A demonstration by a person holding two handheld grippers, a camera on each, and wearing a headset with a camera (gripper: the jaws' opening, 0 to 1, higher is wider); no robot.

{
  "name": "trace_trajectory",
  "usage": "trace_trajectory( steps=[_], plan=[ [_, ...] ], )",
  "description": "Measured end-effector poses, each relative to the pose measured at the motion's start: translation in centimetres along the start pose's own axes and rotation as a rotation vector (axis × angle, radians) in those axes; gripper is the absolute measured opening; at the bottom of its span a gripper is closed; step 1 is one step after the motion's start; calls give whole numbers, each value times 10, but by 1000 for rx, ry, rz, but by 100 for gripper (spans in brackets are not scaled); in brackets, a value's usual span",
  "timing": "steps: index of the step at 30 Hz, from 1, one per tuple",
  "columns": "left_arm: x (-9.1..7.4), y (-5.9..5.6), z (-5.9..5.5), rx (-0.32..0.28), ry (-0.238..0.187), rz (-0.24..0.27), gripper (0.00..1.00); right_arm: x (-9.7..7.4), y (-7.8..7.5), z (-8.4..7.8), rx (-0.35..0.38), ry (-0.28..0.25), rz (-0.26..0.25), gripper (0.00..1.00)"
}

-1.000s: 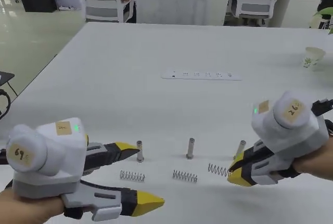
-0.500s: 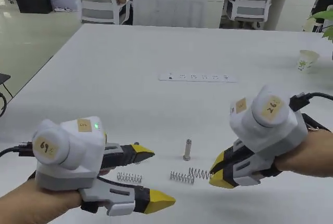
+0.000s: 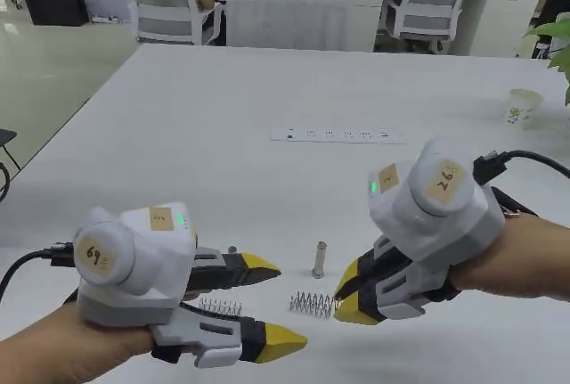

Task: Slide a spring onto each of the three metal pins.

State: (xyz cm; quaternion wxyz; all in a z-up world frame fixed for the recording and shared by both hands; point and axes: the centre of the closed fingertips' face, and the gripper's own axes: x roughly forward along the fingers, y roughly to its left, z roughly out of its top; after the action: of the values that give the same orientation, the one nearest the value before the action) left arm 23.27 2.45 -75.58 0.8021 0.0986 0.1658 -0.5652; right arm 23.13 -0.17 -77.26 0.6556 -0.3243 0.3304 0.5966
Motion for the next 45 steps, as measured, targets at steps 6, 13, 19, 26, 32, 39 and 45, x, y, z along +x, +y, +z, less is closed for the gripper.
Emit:
trace_trajectory(
  steps=[6, 13, 19, 26, 32, 39, 45],
  plan=[
    [2, -5, 1, 24, -6, -21, 29, -1, 7, 4, -28, -13, 24, 8],
    [3, -12, 0, 36, -10, -52, 18, -4, 17, 6, -60, -31, 69, 8],
    [2, -20, 1, 22, -13, -85, 11, -5, 24, 7, -90, -37, 102, 8],
    [3, -27, -1, 22, -3, -117, 4, -5, 30, 9, -119, -41, 124, 8],
    [3, -29, -3, 23, 6, -132, 2, -5, 31, 7, -119, -46, 125, 8],
    [4, -30, -3, 18, 10, -143, 2, -5, 29, 6, -82, -62, 128, 9],
    [3, -29, -1, 16, 2, -142, 2, -1, 28, 0, -64, -57, 120, 12]
  ],
)
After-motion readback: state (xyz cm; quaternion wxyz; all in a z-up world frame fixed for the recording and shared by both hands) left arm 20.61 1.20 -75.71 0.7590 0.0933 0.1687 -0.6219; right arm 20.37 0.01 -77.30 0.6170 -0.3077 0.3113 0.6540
